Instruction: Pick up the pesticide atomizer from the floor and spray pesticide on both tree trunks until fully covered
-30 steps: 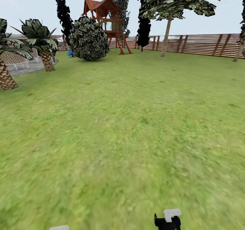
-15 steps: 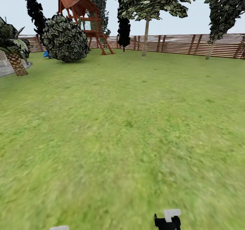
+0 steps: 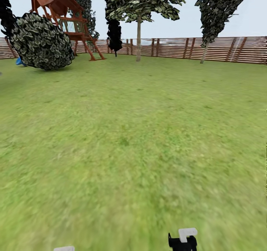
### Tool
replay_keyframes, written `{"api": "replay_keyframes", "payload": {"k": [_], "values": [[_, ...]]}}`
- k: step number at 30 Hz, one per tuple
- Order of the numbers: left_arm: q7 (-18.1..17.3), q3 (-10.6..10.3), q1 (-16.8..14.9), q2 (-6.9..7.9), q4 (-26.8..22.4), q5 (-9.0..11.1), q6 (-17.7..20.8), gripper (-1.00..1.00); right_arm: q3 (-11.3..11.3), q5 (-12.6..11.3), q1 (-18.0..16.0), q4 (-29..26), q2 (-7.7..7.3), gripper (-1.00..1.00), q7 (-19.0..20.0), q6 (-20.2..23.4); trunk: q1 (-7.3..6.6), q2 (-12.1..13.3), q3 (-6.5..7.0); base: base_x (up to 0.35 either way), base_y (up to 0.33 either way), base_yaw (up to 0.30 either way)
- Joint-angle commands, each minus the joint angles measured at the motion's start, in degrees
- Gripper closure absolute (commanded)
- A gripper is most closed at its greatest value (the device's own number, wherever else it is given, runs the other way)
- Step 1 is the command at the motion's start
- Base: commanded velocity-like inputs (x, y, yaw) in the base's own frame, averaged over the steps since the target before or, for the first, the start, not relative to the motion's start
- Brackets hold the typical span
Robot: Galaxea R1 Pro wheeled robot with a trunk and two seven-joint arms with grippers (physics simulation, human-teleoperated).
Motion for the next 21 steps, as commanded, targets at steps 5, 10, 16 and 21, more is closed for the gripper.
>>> {"api": "replay_keyframes", "payload": {"k": [5,10,16,21], "values": [[-0.28,0.26,-0.02,0.03,0.04,0.35,-0.14,1.0,-0.37,1.11,-0.04,0.08,-0.11,-1.0,-0.05,-0.13,0.03,-0.02,-0.05,0.338,-0.001,-0.037],[-0.27,0.26,-0.02,0.05,0.05,0.35,-0.14,1.0,-0.34,1.3,-0.04,0.13,-0.37,-1.0,-0.01,-0.13,0.03,-0.02,-0.05,0.338,0.0,-0.002],[-0.27,0.26,-0.02,0.05,0.07,0.35,-0.07,1.0,-0.31,1.2,0.03,0.07,-0.18,-1.0,-0.09,-0.13,0.03,-0.02,-0.05,0.338,0.0,0.0],[-0.27,0.58,0.29,0.05,0.05,0.37,-0.07,1.0,-0.26,1.14,0.04,0.06,0.09,-1.0,-0.1,-0.13,0.03,-0.02,-0.05,0.338,0.0,-0.041]]}}
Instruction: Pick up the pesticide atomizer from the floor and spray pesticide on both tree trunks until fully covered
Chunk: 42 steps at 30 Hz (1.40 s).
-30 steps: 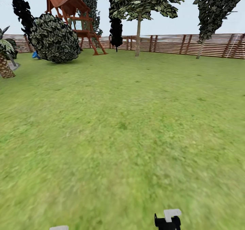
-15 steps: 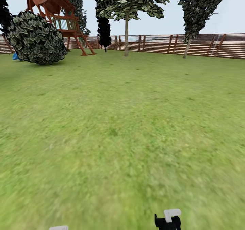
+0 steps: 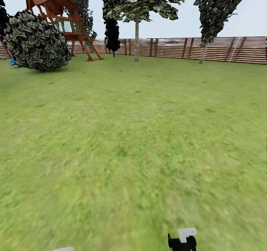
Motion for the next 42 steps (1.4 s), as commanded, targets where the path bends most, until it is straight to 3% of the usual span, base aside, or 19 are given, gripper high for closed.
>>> {"api": "replay_keyframes", "payload": {"k": [1,17,42], "values": [[-0.3,0.3,-0.01,0.01,0.05,0.35,-0.15,1.0,-0.44,0.6,-0.04,0.06,0.03,-1.0,-0.27,-0.13,0.03,-0.02,-0.05,0.338,0.0,-0.206],[-0.3,0.38,0.1,0.01,-0.04,0.43,-0.09,1.0,-0.43,0.6,-0.04,0.06,0.04,-1.0,-0.45,-0.13,0.03,-0.02,-0.05,0.245,0.0,-0.059],[-0.3,0.41,0.1,0.01,-0.04,0.43,-0.07,1.0,-0.48,0.6,-0.04,0.06,0.04,-1.0,-0.42,-0.13,0.03,-0.02,-0.05,0.335,0.0,0.0]]}}
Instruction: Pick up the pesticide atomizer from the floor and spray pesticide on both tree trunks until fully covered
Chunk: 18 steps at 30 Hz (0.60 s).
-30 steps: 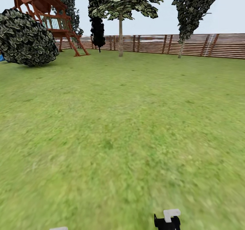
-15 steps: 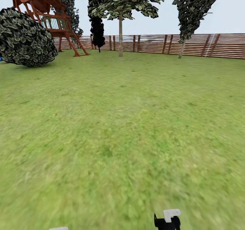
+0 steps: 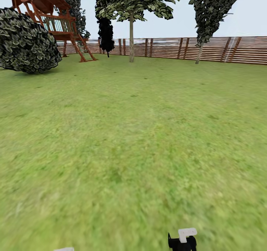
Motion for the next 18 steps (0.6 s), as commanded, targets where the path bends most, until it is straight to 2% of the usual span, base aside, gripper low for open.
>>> {"api": "replay_keyframes", "payload": {"k": [1,18], "values": [[-0.3,0.3,-0.03,0.0,0.06,0.36,-0.15,1.0,-0.44,0.61,-0.03,0.05,0.02,-1.0,-0.27,-0.13,0.03,-0.02,-0.05,0.338,0.0,0.0],[-0.3,0.28,-0.03,0.0,0.06,0.36,-0.15,1.0,-0.48,0.53,-0.03,0.05,-0.08,-1.0,-0.21,-0.13,0.03,-0.02,-0.05,0.338,0.0,0.0]]}}
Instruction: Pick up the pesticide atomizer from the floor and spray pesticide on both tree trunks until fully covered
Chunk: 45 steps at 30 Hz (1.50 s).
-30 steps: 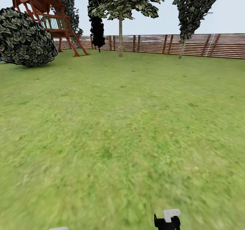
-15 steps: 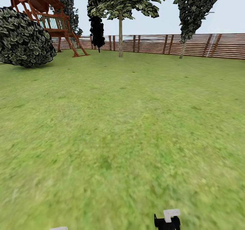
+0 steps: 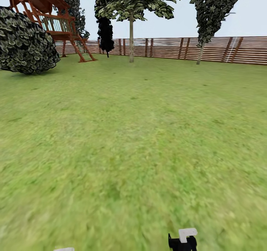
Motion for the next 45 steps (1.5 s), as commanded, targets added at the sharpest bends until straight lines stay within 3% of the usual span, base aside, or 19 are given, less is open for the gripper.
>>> {"api": "replay_keyframes", "payload": {"k": [1,45], "values": [[-0.3,0.31,-0.03,0.0,0.06,0.36,-0.15,1.0,-0.43,0.61,-0.03,0.05,-0.12,-1.0,-0.27,-0.13,0.03,-0.02,-0.05,0.338,0.0,0.0],[-0.3,0.28,-0.03,0.0,0.14,0.35,-0.24,1.0,-0.34,0.69,0.14,0.04,-0.14,-1.0,-0.19,-0.13,0.03,-0.02,0.69,0.338,0.0,0.0]]}}
